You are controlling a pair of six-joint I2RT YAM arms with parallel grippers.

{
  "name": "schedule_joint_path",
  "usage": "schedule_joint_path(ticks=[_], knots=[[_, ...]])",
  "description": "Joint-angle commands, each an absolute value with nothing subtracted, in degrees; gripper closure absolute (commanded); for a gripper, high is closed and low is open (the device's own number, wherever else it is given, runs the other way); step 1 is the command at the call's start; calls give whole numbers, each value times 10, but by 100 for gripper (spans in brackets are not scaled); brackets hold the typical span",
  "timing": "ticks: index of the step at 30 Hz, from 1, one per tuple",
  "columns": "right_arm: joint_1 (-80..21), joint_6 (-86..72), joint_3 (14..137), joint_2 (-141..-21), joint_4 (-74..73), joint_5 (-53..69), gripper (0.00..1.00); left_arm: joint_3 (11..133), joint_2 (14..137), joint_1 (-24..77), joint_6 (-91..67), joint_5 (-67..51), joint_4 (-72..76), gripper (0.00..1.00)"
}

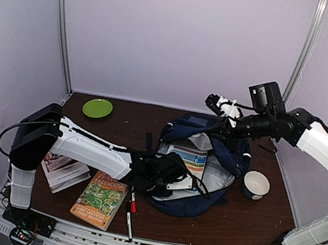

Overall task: Pack the student bag
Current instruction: Adjust the book in the largest pocket of the bag, then pick up the book from the book.

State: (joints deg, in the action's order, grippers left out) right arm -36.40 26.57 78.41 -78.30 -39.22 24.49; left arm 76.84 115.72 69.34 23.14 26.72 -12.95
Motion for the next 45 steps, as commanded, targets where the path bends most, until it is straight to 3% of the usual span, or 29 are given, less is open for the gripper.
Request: schedule_joint_path(ticks=[1, 9, 19, 26, 29, 32, 37, 45], knots=[[-366, 263, 787, -752, -361, 253, 100, 824, 1186, 676, 244, 283, -95, 47], [-366, 263, 783, -748, -359, 252, 100, 854, 1205, 667, 224, 300, -125, 46], [-365, 264, 780, -756, -350, 255, 100, 728, 1021, 758, 120, 343, -200, 38], [-360, 260, 760, -755, -324, 255, 100, 662, 912, 801, -112, 349, -324, 38], [-357, 258, 749, -755, -312, 259, 100, 634, 860, 792, -273, 413, -407, 34], [-357, 258, 748, -757, -309, 263, 100, 600, 785, 733, -443, 420, -510, 28], [-356, 258, 746, -756, -307, 267, 100, 475, 616, 607, -585, 388, -512, 26], [-356, 258, 731, -735, -301, 261, 100, 341, 482, 334, -527, 242, -436, 25]])
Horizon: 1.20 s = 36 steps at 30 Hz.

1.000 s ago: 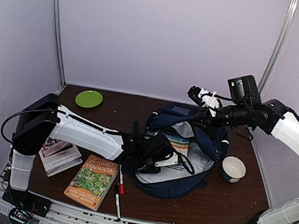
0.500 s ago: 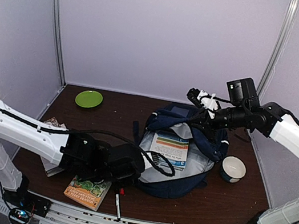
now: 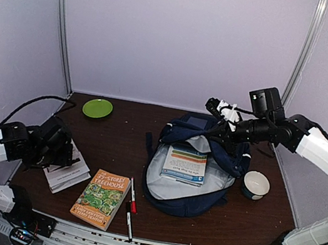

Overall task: Pack the student bag
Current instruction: Pick up the book from the book.

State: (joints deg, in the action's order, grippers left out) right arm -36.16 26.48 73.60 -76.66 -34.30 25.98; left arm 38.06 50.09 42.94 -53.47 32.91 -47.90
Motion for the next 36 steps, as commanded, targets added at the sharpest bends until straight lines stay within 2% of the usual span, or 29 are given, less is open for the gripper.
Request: schedule_joint_path(ticks=[1, 4, 11, 20, 28, 36], knots=[[-356, 258, 729, -733, -299, 261, 100, 335, 483, 298, -512, 221, -421, 25], [-356, 258, 725, -727, -298, 262, 100, 316, 500, 184, -484, 172, -386, 24], [-356, 259, 714, -715, -293, 264, 100, 334, 534, 50, -433, 180, -344, 22], [-356, 260, 696, -696, -285, 268, 100, 291, 553, -93, -403, 80, -185, 32], [-356, 264, 682, -686, -279, 267, 100, 279, 592, -167, -426, 48, -98, 34], [-356, 262, 673, -678, -272, 275, 100, 279, 642, -197, -442, 36, -54, 36]])
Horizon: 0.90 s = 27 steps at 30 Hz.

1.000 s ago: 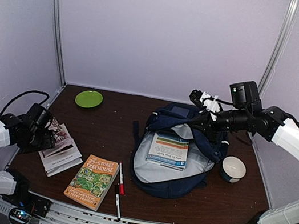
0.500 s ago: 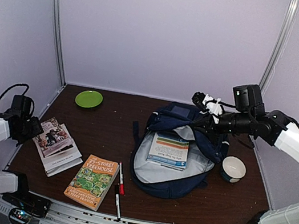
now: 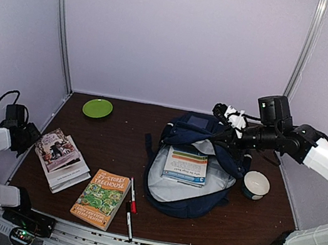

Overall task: Pack the student bag
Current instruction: Pick up the book from the book.

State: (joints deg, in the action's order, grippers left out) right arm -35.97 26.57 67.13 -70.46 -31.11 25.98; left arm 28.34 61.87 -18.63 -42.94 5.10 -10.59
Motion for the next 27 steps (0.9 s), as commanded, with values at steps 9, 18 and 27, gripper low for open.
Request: schedule_joint_path(ticks=[9, 18, 27], knots=[[-356, 262, 670, -676, -269, 279, 100, 271, 718, -205, -451, -18, 32, 38], [-356, 264, 664, -678, -266, 279, 100, 271, 795, -207, -470, -39, 121, 52], [-356, 265, 674, -685, -272, 274, 100, 261, 761, -208, -470, -25, 138, 86]])
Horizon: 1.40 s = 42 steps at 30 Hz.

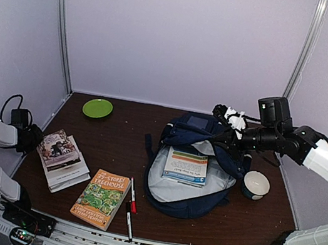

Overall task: Pack the student bag
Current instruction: Pick up the book from the book, then place the book in the largest pocket of the bag.

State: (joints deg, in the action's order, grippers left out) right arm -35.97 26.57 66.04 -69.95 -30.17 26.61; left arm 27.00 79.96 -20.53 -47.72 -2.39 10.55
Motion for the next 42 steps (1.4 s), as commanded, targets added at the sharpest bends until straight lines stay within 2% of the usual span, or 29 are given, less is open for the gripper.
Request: schedule_joint_path(ticks=[1, 5, 9, 12, 15, 19, 26, 32, 37, 42], knots=[[-356, 265, 674, -686, -272, 273, 100, 261, 743, -208, -465, -27, 137, 89], [-356, 268, 684, -694, -278, 272, 100, 272, 651, -207, -456, -34, 109, 100], [-356, 270, 693, -702, -282, 268, 100, 293, 577, -202, -460, -82, 84, 100], [-356, 272, 699, -706, -286, 264, 100, 316, 566, -188, -471, -150, 79, 100], [-356, 272, 707, -710, -291, 261, 100, 338, 567, -145, -486, -202, 91, 100], [-356, 265, 723, -722, -299, 258, 100, 384, 576, -39, -486, -222, 86, 100], [-355, 245, 751, -746, -309, 262, 100, 452, 652, 140, -524, -310, 164, 100], [-350, 226, 778, -761, -320, 255, 100, 468, 767, 289, -601, -319, 312, 100], [-345, 214, 800, -768, -330, 250, 100, 510, 912, 371, -692, -334, 469, 100], [-340, 203, 814, -769, -335, 250, 100, 560, 1006, 423, -699, -312, 486, 100]])
